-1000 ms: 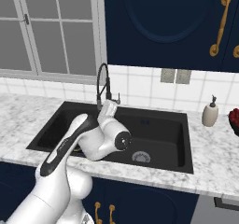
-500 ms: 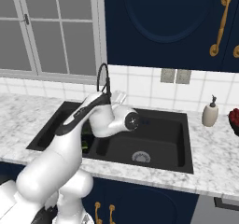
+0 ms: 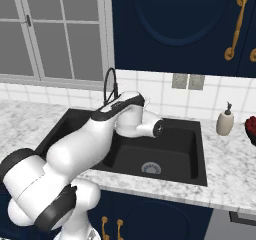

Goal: Pick the pan and sponge and place them into the sink. Then turn on the water.

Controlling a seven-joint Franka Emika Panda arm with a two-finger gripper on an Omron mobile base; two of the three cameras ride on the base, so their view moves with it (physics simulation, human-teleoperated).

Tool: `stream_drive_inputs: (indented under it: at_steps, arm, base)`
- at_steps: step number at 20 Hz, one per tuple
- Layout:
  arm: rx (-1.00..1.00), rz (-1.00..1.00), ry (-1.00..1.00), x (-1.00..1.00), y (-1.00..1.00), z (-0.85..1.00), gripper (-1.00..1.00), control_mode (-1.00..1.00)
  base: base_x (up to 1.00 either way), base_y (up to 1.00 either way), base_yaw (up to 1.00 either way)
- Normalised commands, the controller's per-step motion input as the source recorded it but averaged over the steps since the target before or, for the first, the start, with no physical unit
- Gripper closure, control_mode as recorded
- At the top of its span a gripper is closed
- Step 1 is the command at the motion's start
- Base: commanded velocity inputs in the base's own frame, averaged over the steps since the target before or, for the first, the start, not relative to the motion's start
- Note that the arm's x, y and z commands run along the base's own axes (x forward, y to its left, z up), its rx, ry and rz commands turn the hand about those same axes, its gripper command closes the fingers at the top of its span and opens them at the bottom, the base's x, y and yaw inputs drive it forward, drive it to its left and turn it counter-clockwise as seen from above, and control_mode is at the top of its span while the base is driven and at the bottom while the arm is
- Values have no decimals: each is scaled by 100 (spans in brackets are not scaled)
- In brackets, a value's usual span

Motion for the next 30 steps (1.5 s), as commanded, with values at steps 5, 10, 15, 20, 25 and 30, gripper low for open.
stream_drive_inputs:
  at_steps: [5,10,15,20,25,30]
  arm:
    - [26,4,0,18,-25,-18,-100,-100]
    - [9,0,2,11,-1,-22,-100,-100]
    - [0,0,7,34,8,-17,-100,-100]
    - [1,0,2,30,2,-8,-100,-100]
    - [3,0,0,14,6,0,-100,-100]
    - [0,0,3,26,15,-12,-100,-100]
  base:
    - [0,0,0]
    - [0,0,0]
    - [0,0,0]
    - [0,0,0]
    - [0,0,0]
    - [0,0,0]
